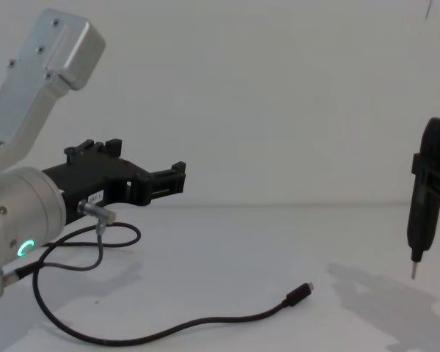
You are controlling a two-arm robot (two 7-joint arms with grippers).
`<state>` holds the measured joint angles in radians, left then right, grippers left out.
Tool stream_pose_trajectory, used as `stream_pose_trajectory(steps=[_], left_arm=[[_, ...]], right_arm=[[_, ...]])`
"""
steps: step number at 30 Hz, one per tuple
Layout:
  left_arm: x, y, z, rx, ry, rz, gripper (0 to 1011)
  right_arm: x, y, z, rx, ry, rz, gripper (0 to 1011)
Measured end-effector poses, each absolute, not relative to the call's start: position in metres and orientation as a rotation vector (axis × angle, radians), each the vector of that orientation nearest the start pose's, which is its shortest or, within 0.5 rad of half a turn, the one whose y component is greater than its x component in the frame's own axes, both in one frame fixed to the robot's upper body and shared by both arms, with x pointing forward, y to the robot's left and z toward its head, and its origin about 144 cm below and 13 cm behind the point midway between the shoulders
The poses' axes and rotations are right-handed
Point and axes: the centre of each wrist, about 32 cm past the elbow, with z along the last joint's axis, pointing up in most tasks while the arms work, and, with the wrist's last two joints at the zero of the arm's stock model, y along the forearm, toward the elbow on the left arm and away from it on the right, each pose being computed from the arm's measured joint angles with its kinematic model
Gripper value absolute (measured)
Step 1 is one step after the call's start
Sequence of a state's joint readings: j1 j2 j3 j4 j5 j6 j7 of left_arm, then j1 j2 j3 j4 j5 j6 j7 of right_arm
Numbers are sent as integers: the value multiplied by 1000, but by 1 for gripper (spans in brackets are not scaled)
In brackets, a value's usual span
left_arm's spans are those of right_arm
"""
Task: Pick up the data cable with the one hand.
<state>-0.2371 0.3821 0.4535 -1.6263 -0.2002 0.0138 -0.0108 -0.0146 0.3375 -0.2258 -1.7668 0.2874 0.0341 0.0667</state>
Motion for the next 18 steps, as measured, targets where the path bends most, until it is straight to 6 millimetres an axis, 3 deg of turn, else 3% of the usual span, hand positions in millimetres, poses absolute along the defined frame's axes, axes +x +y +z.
stream_pose_trajectory(steps=[18], left_arm=[[492,198,1204,61,-268,1124,1001]], right_arm=[[443,-237,1189,26,-75,-1229,279]])
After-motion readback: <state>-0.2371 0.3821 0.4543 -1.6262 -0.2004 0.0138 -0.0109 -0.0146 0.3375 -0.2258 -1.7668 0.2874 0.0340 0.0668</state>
